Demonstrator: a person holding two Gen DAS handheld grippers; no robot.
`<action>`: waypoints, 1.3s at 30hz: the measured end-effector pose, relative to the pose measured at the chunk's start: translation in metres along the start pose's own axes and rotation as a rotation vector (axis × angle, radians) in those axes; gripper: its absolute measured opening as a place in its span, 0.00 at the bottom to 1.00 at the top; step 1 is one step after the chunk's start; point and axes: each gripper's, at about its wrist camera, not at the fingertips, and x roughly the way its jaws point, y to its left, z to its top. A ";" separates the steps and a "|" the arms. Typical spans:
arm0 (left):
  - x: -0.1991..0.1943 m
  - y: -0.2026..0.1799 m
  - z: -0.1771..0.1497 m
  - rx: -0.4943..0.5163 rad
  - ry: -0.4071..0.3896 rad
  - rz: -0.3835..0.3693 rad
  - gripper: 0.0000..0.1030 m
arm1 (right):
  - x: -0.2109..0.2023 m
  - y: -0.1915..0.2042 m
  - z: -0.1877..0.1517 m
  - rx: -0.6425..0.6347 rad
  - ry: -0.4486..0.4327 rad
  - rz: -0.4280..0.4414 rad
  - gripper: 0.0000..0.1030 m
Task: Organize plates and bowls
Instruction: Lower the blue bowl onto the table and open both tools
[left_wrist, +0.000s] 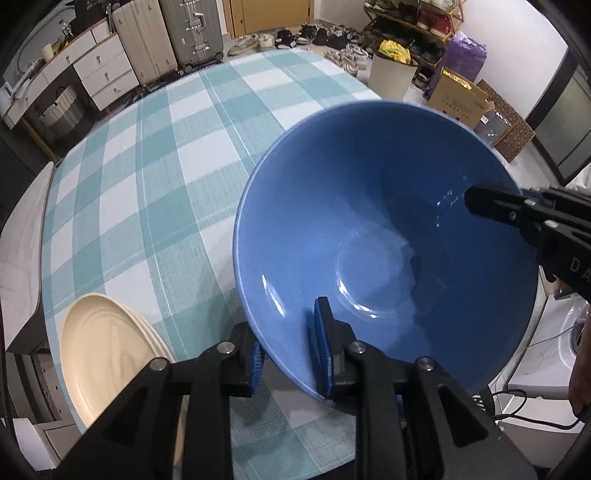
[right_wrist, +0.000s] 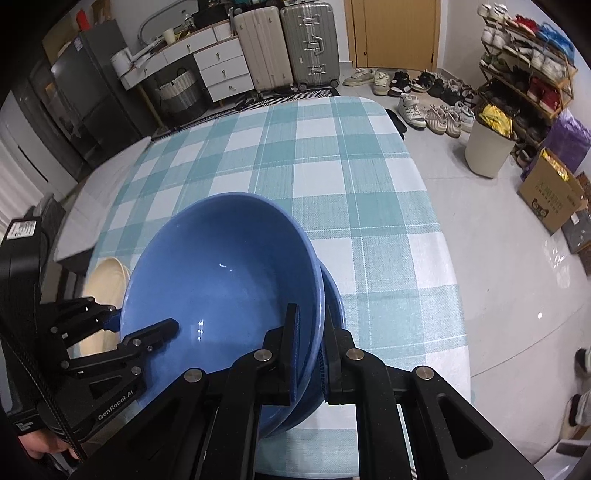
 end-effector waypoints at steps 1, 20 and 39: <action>0.004 -0.001 -0.001 0.001 0.005 0.000 0.22 | 0.001 0.003 -0.002 -0.017 -0.008 -0.015 0.09; 0.018 0.003 -0.007 -0.053 -0.032 -0.065 0.27 | 0.007 0.004 -0.016 -0.080 -0.056 -0.090 0.11; -0.002 0.019 -0.012 -0.156 -0.161 -0.076 0.45 | -0.015 -0.008 -0.021 0.045 -0.185 0.044 0.26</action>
